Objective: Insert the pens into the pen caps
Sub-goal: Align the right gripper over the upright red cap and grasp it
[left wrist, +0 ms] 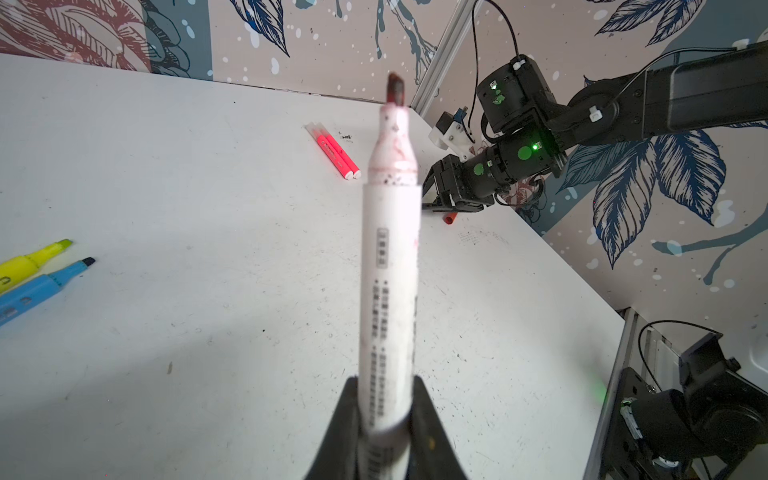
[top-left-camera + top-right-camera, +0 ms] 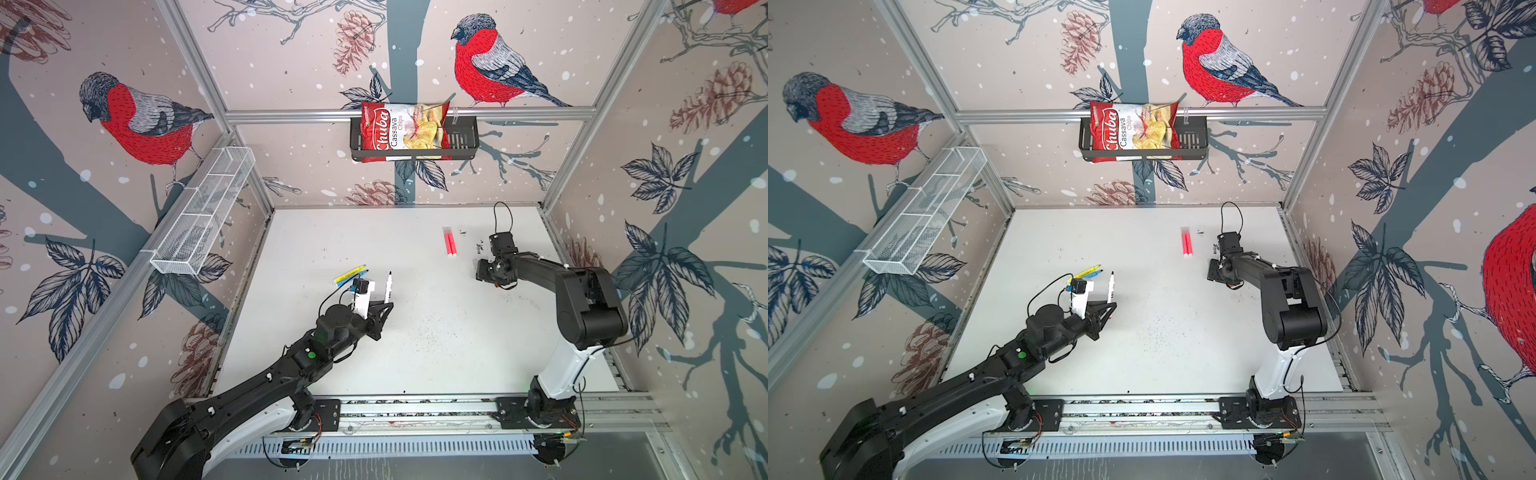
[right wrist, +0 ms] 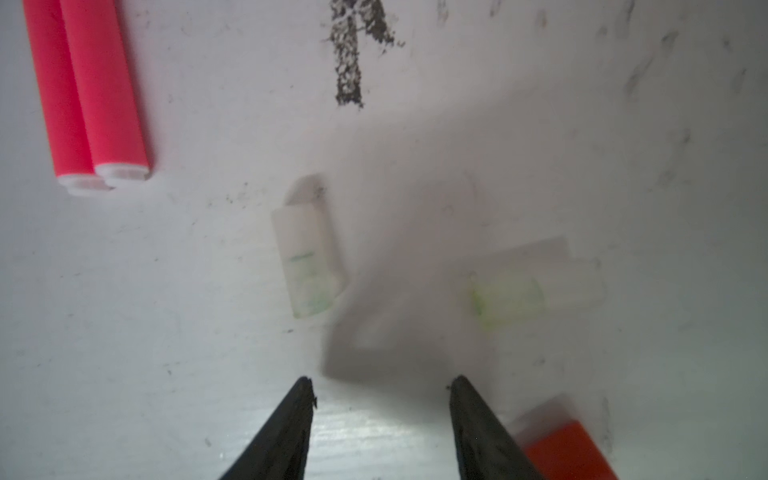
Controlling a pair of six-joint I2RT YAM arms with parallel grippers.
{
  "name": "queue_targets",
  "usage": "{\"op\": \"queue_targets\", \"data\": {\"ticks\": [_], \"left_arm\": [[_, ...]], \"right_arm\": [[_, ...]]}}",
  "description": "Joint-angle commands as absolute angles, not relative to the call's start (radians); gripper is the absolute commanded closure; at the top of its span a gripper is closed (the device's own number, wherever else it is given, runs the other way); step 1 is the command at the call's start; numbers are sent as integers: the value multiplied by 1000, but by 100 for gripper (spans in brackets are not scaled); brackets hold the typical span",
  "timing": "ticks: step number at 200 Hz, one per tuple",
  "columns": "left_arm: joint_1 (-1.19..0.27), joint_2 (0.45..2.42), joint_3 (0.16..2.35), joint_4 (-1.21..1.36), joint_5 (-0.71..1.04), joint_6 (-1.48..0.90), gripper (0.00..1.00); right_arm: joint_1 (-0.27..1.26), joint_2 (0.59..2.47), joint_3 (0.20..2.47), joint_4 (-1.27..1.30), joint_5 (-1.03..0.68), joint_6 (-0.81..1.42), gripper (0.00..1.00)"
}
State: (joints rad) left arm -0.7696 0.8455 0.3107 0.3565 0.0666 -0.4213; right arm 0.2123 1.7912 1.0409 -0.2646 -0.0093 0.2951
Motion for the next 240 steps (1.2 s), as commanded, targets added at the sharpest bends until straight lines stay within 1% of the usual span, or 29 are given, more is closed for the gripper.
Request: {"op": "queue_targets", "data": {"ticks": [1,29,50,82,106,132,159,240], "left_arm": [[-770,847,314,379,62,-419,93],[-771,843,317,376,62,-416,93],[-770,842,316,377,63,-416,93],[-769,848,309,387,67,-416,93],[-769,847,304,396,69,-419,93],[-770,844,297,404,67,-420,93],[-769,829,286,399,64,-422,93],[-770,802,277,388,47,-425,92]], "right_arm": [[223,1733,1010,-256,33,332,45],[221,1631,960,-265,87,408,45],[209,1551,925,-286,138,480,44],[133,1470,875,-323,109,605,43],[88,1490,868,-379,84,695,43],[77,1527,852,-367,54,753,42],[76,1576,882,-383,32,799,42],[92,1671,988,-406,56,828,41]]}}
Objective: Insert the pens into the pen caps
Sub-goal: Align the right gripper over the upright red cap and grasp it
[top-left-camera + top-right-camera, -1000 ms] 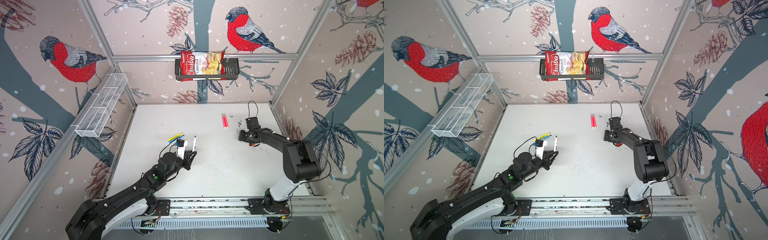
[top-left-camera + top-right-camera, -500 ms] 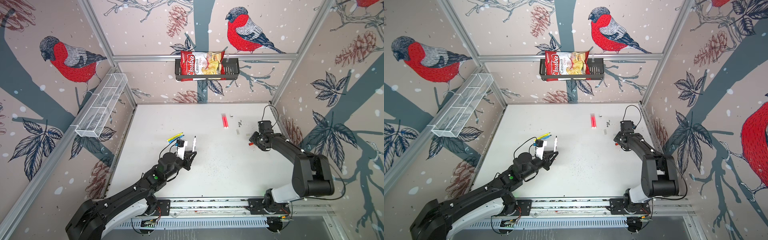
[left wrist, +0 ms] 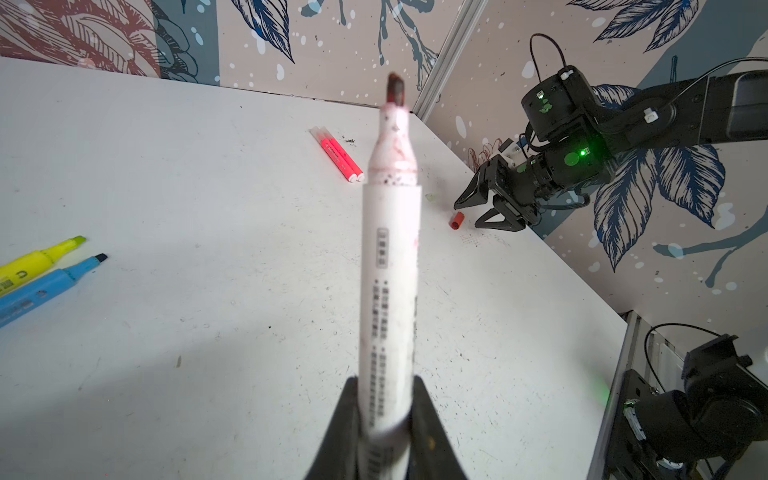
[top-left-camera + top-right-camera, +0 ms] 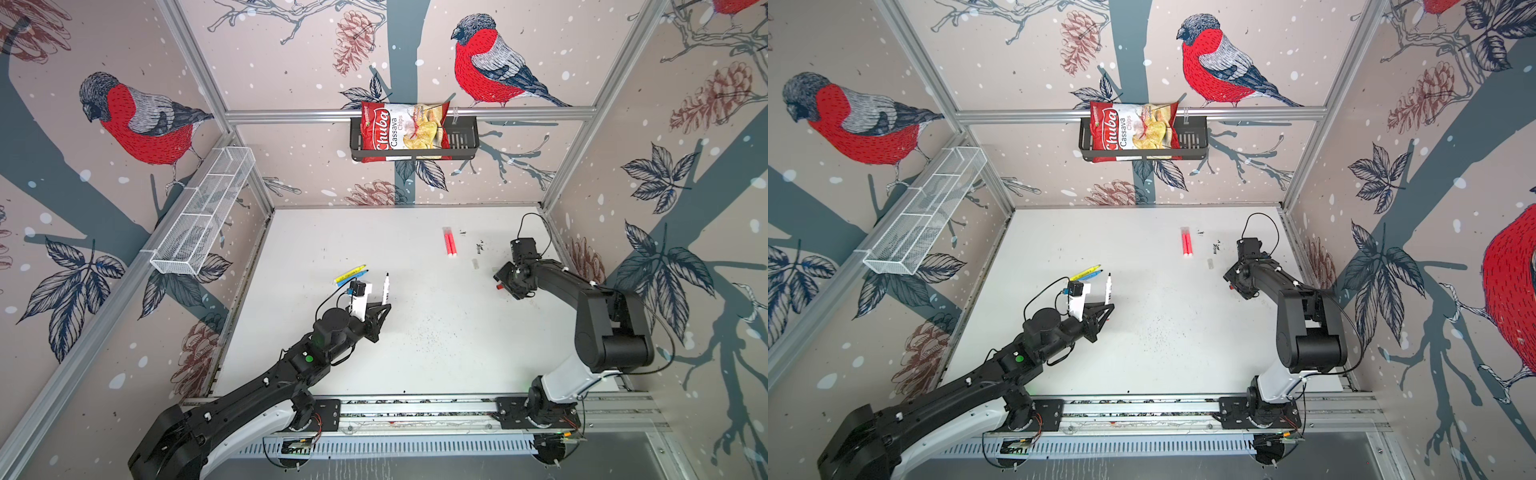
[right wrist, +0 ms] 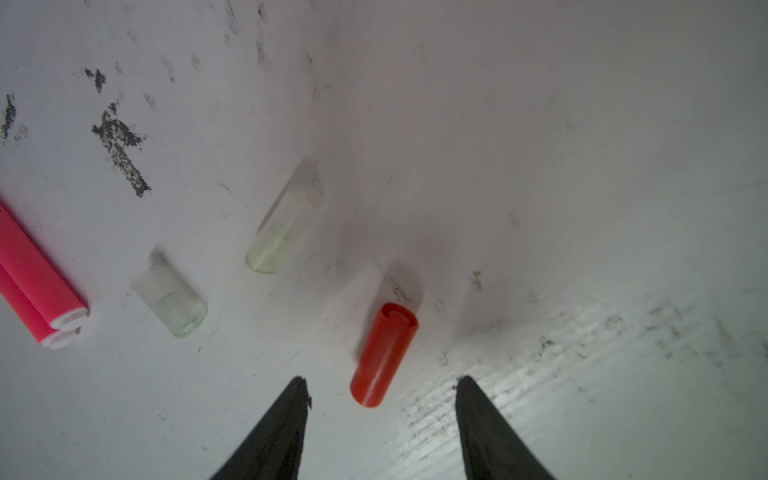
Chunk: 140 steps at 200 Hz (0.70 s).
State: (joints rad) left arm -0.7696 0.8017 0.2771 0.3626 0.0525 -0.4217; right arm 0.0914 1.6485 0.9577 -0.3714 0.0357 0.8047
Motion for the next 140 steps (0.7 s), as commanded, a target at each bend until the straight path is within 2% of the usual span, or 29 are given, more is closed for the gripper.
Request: {"op": "queue_targets", "data": {"ticks": [1,140], "left_arm": [[-769,802,277,388,47,-424,92],[-768,779,272,381,26,-424,92]], "right_arm": [[93,1671,989,-407,57,828,41],[130,1834,1178,-595,172,874,50]]}}
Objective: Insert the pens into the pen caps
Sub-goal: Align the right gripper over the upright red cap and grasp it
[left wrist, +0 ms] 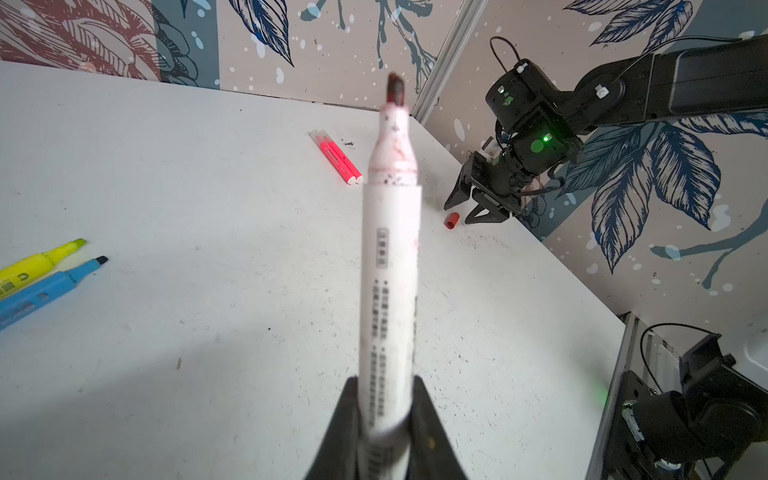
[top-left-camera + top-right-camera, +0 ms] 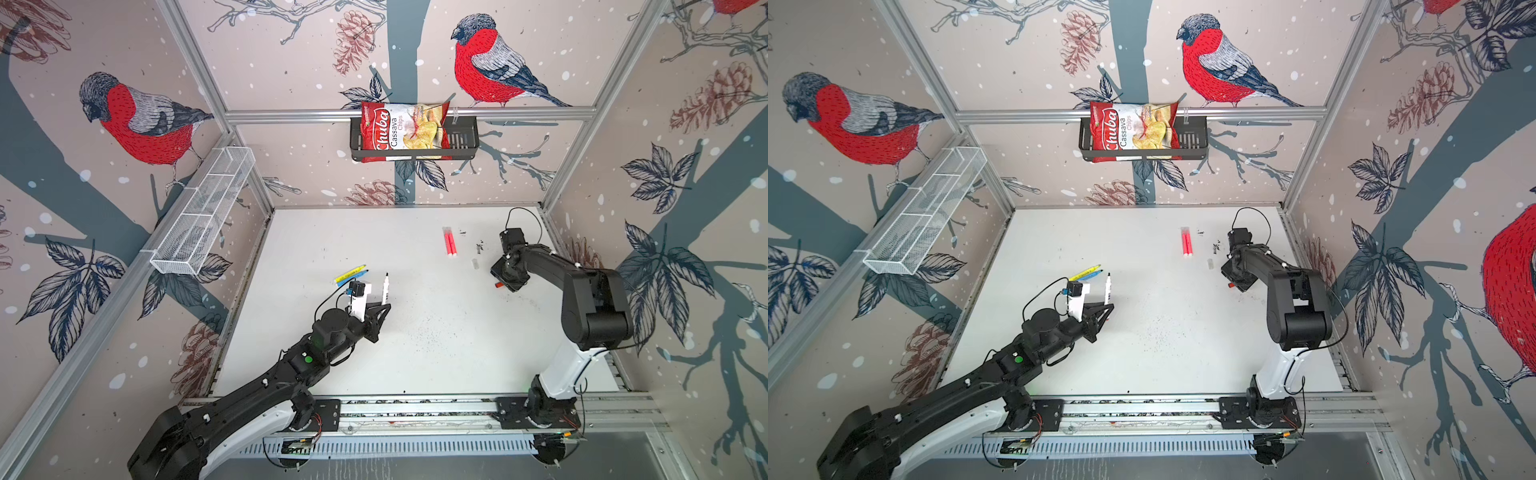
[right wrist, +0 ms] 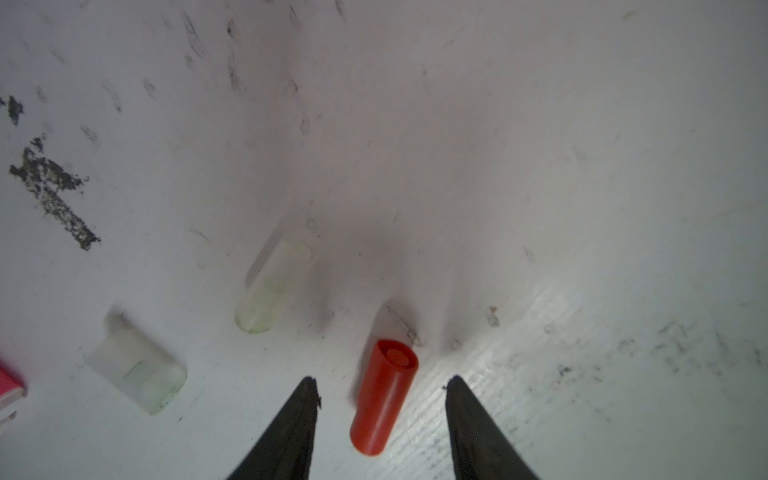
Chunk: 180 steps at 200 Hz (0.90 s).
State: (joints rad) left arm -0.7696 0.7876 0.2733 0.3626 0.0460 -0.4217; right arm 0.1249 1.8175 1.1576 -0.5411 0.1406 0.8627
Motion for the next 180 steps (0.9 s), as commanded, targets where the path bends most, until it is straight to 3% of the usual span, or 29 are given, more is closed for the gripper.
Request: {"op": "queue_targets", "data": {"ticks": [1,60,102,180], "left_arm": [[-768,779,271,381,26,-424,92],[-769,763,265,375,17,-425,92],[-768,746,261,367,5,-422,92],[-767,732,259,374,-5,-420,92]], "right_arm": [[130,1834,1177,-594,172,874,50],[135,1888,1194,-587,162,876,56],[137,1897,1187,-583,162,875,73],[182,1819,1128,-554,134,846,91]]}}
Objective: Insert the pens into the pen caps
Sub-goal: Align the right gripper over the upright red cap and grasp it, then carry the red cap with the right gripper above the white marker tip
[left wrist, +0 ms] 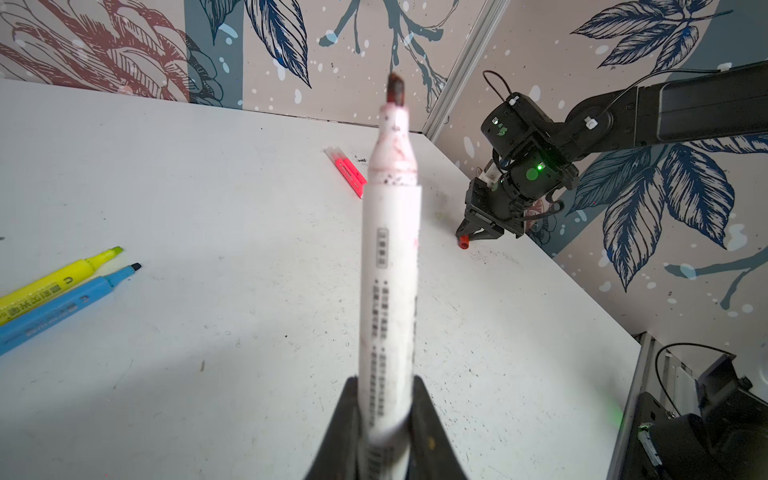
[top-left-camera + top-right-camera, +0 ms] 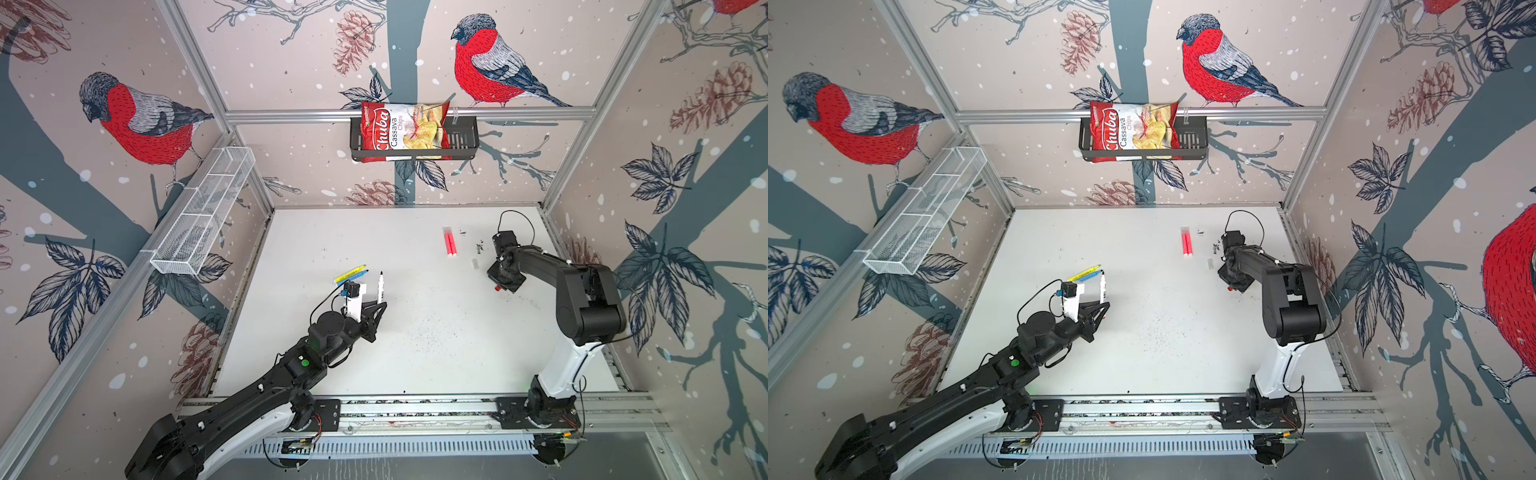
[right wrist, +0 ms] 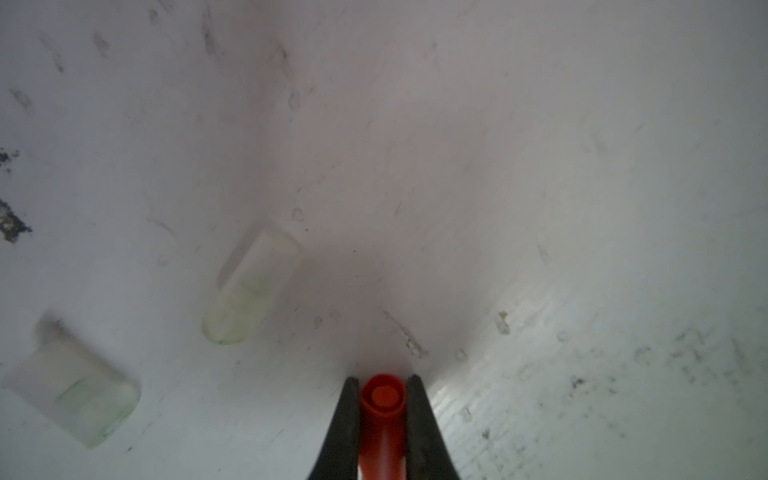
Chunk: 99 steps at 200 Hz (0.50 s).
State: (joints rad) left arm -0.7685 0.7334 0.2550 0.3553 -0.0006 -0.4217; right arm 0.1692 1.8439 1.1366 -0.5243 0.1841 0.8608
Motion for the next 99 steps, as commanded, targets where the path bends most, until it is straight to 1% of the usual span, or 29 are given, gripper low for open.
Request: {"op": "queue_targets", "data": {"ticks": [1,5,16,41,55,74,99], "left_arm": [[-767,731,258,373,-5,-420,92],[-767,732,259,372,-5,-419,92],[-767,733,263,366,-7,-419,92],[-767,745,280,351,-7,-414,92],[-768,755,285,359,4,-422,91],[-770,775,287,386,23,-444,91],[-804,803,299,437,24,-479,91]], "right_arm": [[183,1817,1129,-553,133,845,91],[185,1806,1130,-551,126,842,91],[202,1774,1138,-540,108,818,95],[273,1676,1184,-533,97,778,97],[309,1621,1199,-506,58,753,97],[338,1534,1193,-414,-116,698,97],[396,1406,1138,-210,-380,613,98]]}}
